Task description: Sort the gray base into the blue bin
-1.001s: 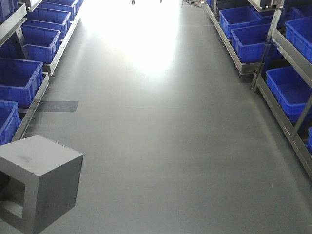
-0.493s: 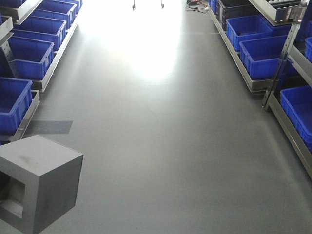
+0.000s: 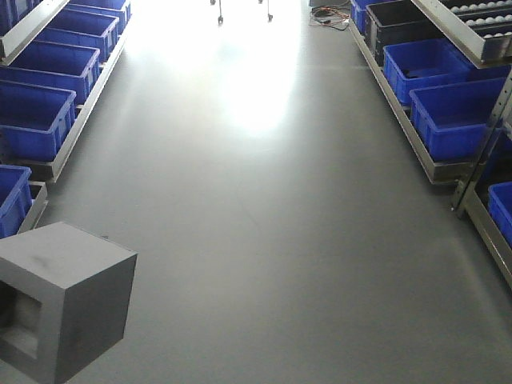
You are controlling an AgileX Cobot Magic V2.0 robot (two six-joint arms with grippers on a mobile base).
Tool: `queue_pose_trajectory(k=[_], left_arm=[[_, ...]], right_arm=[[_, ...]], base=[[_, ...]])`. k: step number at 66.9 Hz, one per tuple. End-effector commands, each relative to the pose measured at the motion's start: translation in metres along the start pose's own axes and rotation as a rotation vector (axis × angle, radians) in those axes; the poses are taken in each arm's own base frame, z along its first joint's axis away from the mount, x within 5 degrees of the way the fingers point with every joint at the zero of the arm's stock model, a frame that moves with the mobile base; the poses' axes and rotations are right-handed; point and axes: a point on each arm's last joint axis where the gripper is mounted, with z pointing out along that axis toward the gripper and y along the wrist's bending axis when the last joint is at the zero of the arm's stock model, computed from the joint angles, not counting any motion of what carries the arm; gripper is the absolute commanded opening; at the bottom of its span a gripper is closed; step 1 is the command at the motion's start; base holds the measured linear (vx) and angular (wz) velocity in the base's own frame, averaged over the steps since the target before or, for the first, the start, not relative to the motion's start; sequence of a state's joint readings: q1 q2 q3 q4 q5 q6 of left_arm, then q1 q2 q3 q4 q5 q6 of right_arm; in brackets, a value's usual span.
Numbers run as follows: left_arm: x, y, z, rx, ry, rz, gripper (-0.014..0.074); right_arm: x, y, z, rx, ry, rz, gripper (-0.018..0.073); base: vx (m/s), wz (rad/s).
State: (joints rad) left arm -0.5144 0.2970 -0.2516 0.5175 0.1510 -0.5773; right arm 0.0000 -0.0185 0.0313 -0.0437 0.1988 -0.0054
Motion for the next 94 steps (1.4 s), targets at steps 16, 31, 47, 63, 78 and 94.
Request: queue_pose_trajectory(k=[16, 31, 47, 63, 78, 94], left_arm=[[-0.0171, -0.0056, -0.002, 0.059, -0.106, -0.004, -0.0007], [-0.0171, -0.0056, -0.002, 0.059, -0.106, -0.004, -0.0007], [-0.0171, -0.0056, -0.002, 0.059, -0.106, -0.004, -0.0007], [-0.0171, -0.0056, -0.002, 0.059, -0.106, -0.004, -0.0007], [-0.0171, -0.0056, -0.002, 0.059, -0.106, -0.004, -0.0007], [-0.0171, -0.0056, -0.002, 0.059, -0.106, -0.004, -0.0007]], right_arm=[[-0.005, -0.0004, -0.0003, 0.007, -0.074, -0.015, -0.0005], [-0.005, -0.0004, -0.0003, 0.007, -0.074, -0.015, -0.0005], [-0.005, -0.0004, -0.0003, 0.007, -0.074, -0.015, -0.0005], [-0.005, -0.0004, -0.0003, 0.007, -0.074, -0.015, -0.0005], [-0.005, -0.0004, -0.0003, 0.007, -0.074, -0.015, -0.0005], [-0.005, -0.0004, -0.0003, 0.007, -0.074, -0.015, -0.0005]], base=[[0.52, 0.07], [0.5, 0.12], [0.48, 0.13], [0.45, 0.12], [0.39, 0.35], [0.32, 0.79]])
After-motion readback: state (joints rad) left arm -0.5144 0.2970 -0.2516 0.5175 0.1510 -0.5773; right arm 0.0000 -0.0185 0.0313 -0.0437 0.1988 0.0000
